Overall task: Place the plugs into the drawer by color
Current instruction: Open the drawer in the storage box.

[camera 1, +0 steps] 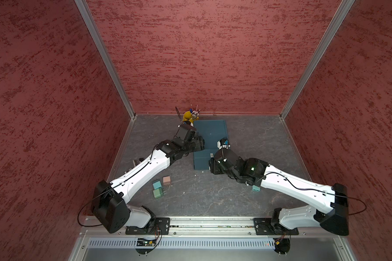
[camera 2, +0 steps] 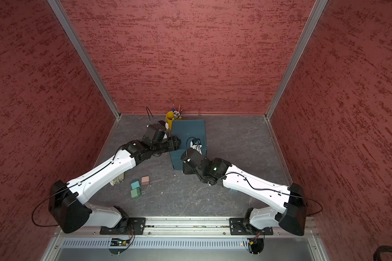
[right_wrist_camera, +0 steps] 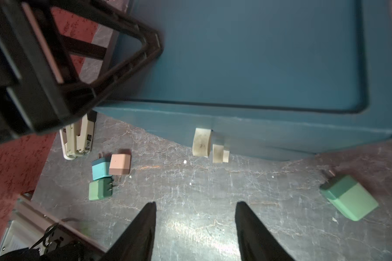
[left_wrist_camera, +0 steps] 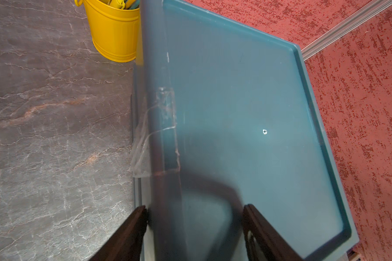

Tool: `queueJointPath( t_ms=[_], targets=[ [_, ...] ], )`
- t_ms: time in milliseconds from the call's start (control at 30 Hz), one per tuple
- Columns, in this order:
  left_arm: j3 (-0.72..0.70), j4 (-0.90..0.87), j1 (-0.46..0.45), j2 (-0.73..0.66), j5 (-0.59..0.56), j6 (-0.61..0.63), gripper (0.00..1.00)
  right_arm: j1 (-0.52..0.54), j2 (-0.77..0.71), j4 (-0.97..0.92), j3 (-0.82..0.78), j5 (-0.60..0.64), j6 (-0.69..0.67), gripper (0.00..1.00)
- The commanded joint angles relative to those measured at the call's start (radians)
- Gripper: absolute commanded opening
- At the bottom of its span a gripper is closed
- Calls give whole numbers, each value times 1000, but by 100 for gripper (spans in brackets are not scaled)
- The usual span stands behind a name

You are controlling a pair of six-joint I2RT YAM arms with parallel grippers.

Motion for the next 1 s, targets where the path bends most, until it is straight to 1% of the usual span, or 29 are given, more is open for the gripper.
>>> queueJointPath(
  t_ms=[0, 133, 200, 367, 667, 733, 967],
  targets=[
    [-27, -34, 4, -9, -16, 17, 66, -5, 18, 64, 41, 76, 20, 55],
    [-38, -33, 8, -11, -13, 22, 64, -9, 34, 73, 37, 101, 29, 50],
    [-41, -34, 9, -12, -15, 25, 64, -17, 40, 79, 38, 86, 28, 49],
    [-44, -32, 11, -11, -22, 36, 62, -25, 74, 83, 47, 78, 22, 42],
    [-43, -42, 10, -18, -27, 64, 60, -34, 97, 122, 39, 96, 13, 37],
    [-49, -39, 11, -23, -27, 69, 60, -37, 97, 129, 38, 99, 6, 33],
    [-52, -43, 11, -24, -33, 78, 59, -43, 130, 131, 41, 112, 0, 29]
  ],
)
